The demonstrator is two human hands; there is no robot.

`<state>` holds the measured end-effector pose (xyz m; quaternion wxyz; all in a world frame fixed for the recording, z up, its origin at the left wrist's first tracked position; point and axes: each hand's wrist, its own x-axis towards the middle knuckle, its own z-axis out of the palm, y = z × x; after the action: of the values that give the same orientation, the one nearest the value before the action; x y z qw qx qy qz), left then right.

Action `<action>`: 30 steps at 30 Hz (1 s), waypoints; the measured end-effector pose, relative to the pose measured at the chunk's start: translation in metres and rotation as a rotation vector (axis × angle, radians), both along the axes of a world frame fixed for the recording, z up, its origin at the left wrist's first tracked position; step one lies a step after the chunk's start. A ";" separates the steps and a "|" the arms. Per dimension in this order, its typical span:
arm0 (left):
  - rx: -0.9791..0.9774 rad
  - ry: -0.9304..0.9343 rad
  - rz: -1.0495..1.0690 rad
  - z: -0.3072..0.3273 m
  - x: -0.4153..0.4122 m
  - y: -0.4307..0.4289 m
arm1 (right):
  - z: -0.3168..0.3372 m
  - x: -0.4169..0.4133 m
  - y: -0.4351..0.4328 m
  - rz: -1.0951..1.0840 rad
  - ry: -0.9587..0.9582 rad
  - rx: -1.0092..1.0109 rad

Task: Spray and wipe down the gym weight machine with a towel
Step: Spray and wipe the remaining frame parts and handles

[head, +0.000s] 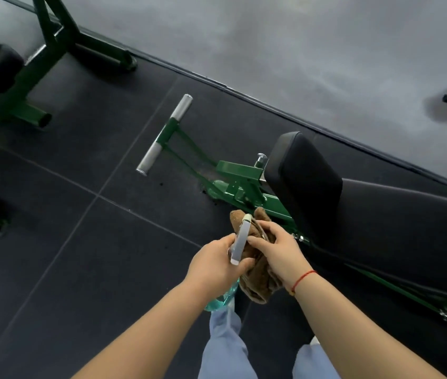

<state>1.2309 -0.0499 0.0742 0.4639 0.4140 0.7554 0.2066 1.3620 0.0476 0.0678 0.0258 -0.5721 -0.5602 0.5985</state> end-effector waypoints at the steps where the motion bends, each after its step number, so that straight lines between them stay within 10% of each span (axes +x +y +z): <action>1: 0.012 0.015 0.011 0.011 -0.004 -0.001 | 0.010 -0.005 -0.001 -0.042 0.015 -0.014; 7: 0.043 0.044 0.161 0.063 -0.020 -0.016 | 0.069 -0.025 0.004 -0.276 0.173 -0.190; 30: 0.312 -0.263 0.639 0.212 -0.052 0.034 | 0.232 -0.095 0.115 0.126 0.399 0.120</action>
<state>1.1784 -0.0163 0.2861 0.4003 0.1932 0.7399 0.5049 1.2671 0.1630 0.2993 0.1327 -0.4036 -0.6133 0.6659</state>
